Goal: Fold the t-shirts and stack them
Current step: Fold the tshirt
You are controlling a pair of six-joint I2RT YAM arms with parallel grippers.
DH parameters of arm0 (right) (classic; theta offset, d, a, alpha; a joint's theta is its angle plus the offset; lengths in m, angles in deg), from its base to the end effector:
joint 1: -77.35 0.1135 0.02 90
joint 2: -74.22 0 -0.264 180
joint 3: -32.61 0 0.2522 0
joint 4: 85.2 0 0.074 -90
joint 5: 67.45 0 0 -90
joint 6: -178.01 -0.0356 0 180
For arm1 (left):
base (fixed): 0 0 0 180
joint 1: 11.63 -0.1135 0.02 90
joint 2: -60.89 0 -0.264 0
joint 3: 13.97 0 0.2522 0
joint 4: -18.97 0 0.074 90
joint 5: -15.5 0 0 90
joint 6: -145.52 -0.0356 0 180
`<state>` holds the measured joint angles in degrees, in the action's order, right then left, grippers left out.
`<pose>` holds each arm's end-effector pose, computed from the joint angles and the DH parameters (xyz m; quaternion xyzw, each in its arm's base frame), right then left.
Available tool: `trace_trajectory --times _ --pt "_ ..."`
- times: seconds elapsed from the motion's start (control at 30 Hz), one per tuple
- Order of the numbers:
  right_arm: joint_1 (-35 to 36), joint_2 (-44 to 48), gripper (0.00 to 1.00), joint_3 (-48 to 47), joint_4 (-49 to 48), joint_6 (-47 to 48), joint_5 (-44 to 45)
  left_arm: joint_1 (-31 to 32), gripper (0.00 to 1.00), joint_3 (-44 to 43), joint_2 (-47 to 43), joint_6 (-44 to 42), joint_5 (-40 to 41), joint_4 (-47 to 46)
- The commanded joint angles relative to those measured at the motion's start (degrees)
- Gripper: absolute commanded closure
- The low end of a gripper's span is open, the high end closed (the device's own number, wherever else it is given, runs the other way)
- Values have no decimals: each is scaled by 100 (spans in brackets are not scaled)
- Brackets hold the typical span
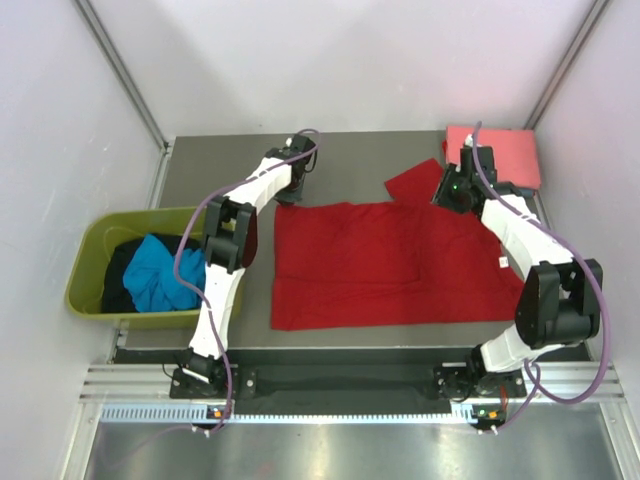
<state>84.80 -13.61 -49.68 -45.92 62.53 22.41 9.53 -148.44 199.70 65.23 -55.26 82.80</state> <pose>0.3359 0.0440 0.2757 0.1442 0.9119 0.1100 0.3681 0.4800 -0.1732 0.1684 0.0651 0.9664 0.1085 0.2236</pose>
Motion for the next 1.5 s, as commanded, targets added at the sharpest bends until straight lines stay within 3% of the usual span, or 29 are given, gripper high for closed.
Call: trace_trajectory --times 0.0,0.3,0.77,1.03,1.47 --pt "91 -23 65 -257 -196 86 172 -86 100 -216 305 65 308 56" --pt "100 -479 66 -493 -671 279 479 -122 100 -384 209 513 475 74" --pt "100 -3300 62 -3349 -619 1501 462 -87 100 -234 -433 892 563 30" --pt "143 -4566 60 -4754 -399 1379 321 -60 100 -182 -512 865 528 56" --pt "161 -5394 50 -5873 -3 676 1543 194 96 -225 -758 611 325 -102"
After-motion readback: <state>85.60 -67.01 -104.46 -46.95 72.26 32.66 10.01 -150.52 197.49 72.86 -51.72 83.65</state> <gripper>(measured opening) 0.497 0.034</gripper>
